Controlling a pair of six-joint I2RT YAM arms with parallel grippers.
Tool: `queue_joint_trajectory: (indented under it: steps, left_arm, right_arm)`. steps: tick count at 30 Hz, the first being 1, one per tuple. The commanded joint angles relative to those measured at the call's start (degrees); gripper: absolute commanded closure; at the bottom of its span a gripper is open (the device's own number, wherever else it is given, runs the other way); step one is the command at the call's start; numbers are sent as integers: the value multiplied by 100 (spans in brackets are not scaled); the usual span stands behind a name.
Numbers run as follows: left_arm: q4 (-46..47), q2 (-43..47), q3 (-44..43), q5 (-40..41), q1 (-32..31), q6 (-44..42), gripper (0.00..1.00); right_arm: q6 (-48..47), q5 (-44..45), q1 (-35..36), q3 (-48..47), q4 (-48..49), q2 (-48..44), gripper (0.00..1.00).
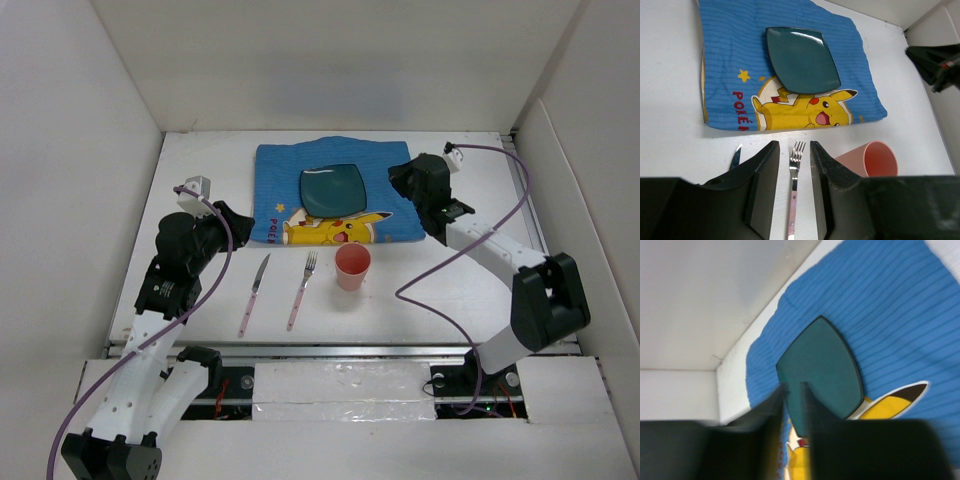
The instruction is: Set the dinner table for one person
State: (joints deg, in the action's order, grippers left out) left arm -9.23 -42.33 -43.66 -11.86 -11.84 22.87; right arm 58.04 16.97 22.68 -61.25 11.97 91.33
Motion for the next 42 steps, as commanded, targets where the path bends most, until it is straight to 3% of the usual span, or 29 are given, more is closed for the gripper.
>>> queue_joint_trajectory:
  steps: [1,3,9,15,17,18,21,22,30,40,41,42]
  left_arm:
    - [282,146,-239,78,85,112,74]
    - [256,154,-240,192,85,191,76]
    - [115,277,-310,842,85,752,81]
    - [220,435,-389,1001,85,1114,73]
    - [281,550,-415,1001,85,1140,66]
    - [273,576,-441,1019,85,1132,62]
    - [150,620,-784,1115,-38,1035,59]
    - [159,646,-854,1133,-38,1018,58]
    - [220,778,-1154,1414,-336,824,58]
    - [378,805,-855,1213,-390,727,58]
    - [370,796,-855,1221,-390,727,58]
    - [370,796,-863,1221,-390,719,58]
  right_arm:
    - [-819,614,341,-282,-563,-764,92]
    - [-1189,728,901,-264,-616,-1073,100]
    - [-1542,1247,2678,-264,-1390,-1022,100]
    - [-1278,1554,4437,-1061,-2022,50,100]
    - [-1094,1660,4814,-1475,-2461,761,92]
    - [-1076,1660,4912,-1947,-2619,998,76]
    - [-1049,1651,5254,-2609,-3112,1869,46]
    - [-988,1686,5256,-3011,-3426,2062,44]
    - [-514,1485,5396,-3892,-3990,3353,38]
    - [-364,1581,5396,-4307,-4000,3892,38]
    - [-355,1590,5396,-4359,-4035,3936,38]
    - [-320,1720,5396,-4499,-4253,4041,44]
